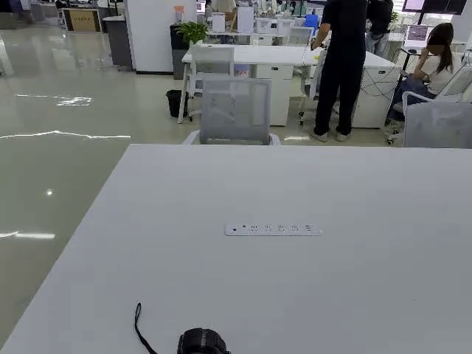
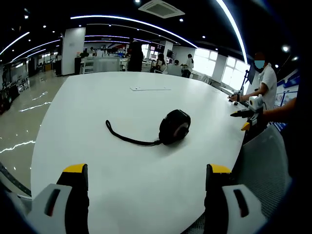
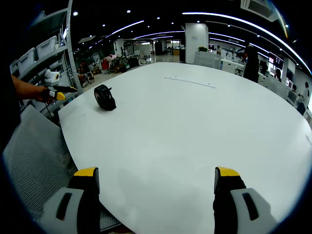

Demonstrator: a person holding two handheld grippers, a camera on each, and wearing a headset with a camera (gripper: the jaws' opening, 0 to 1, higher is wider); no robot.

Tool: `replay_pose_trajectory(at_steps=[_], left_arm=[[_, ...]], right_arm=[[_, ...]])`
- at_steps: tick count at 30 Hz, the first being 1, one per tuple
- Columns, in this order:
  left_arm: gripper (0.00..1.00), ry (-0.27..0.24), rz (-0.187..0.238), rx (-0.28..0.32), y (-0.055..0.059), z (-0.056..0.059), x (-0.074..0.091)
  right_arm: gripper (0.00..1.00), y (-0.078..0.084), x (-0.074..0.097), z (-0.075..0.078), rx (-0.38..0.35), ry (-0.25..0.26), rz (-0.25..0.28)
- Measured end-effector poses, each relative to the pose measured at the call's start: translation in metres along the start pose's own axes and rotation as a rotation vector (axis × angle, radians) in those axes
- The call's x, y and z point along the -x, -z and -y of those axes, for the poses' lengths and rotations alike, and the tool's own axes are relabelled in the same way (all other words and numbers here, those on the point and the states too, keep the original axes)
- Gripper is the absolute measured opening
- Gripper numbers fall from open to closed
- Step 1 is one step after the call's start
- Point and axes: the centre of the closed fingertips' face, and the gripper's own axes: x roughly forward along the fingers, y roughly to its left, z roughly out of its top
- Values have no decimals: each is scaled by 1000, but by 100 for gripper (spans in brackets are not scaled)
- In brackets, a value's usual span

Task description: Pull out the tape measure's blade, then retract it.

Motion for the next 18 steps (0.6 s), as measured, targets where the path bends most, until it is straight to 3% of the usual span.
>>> replay_pose_trajectory(at_steps=[5,18], left_arm=[[99,-6,-3,-12,1,-1,0],[99,-17,2,-12,1,-4,1]], right_arm=[[100,1,2,4,-21,21,13],[100,5,-1,-4,39,9,-3]])
